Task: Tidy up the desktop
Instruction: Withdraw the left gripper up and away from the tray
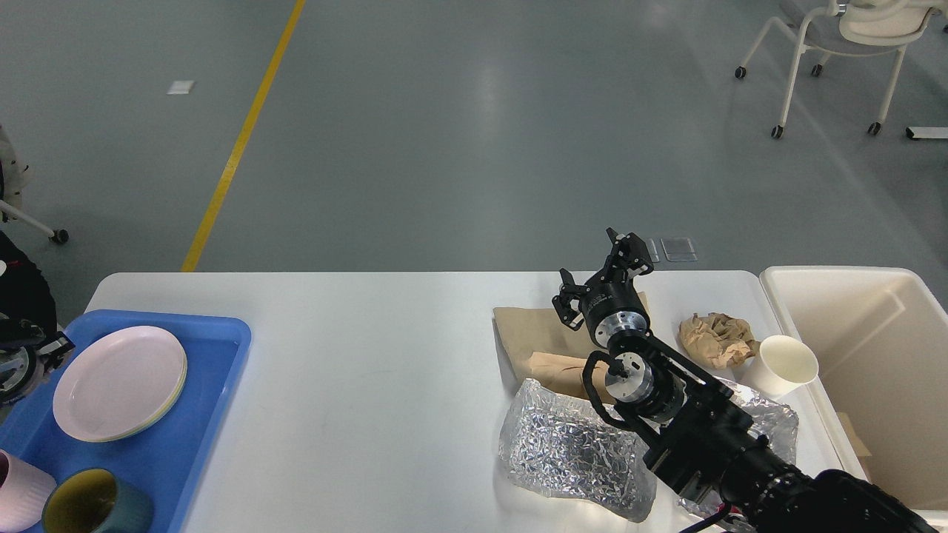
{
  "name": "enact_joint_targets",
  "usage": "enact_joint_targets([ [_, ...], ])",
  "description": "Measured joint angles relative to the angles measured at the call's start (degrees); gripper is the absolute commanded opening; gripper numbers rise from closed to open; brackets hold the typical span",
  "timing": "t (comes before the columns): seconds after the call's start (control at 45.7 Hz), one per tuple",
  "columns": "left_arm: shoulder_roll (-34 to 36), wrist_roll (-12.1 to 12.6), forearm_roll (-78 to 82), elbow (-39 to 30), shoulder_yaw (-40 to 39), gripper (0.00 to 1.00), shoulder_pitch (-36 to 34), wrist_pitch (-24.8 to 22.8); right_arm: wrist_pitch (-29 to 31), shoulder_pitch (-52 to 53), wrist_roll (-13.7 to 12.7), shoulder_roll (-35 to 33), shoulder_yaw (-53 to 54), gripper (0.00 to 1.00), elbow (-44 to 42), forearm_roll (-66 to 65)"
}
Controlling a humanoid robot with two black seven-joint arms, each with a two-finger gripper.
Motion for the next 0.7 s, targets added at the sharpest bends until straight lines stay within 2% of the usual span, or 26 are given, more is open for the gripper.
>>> enact_joint_targets([
  [0.044, 0.0, 0.0, 0.0, 0.1, -0.1, 0.96, 0.0, 0.0, 0.0, 0.0, 0.0, 0.0, 0.0, 1.00, 0.0, 0.0],
  [0.569, 1.1, 0.1, 0.0, 0.1, -1.9, 0.97, 1.4, -0.8, 0.0, 0.0, 0.0, 0.0, 0.0, 1.00, 0.1, 0.0],
  [0.701, 3.3, 0.1, 0.1, 0.1, -2.1, 0.97, 1.5, -0.7, 0.0, 0.0, 0.0, 0.0, 0.0, 1.00, 0.1, 0.0],
])
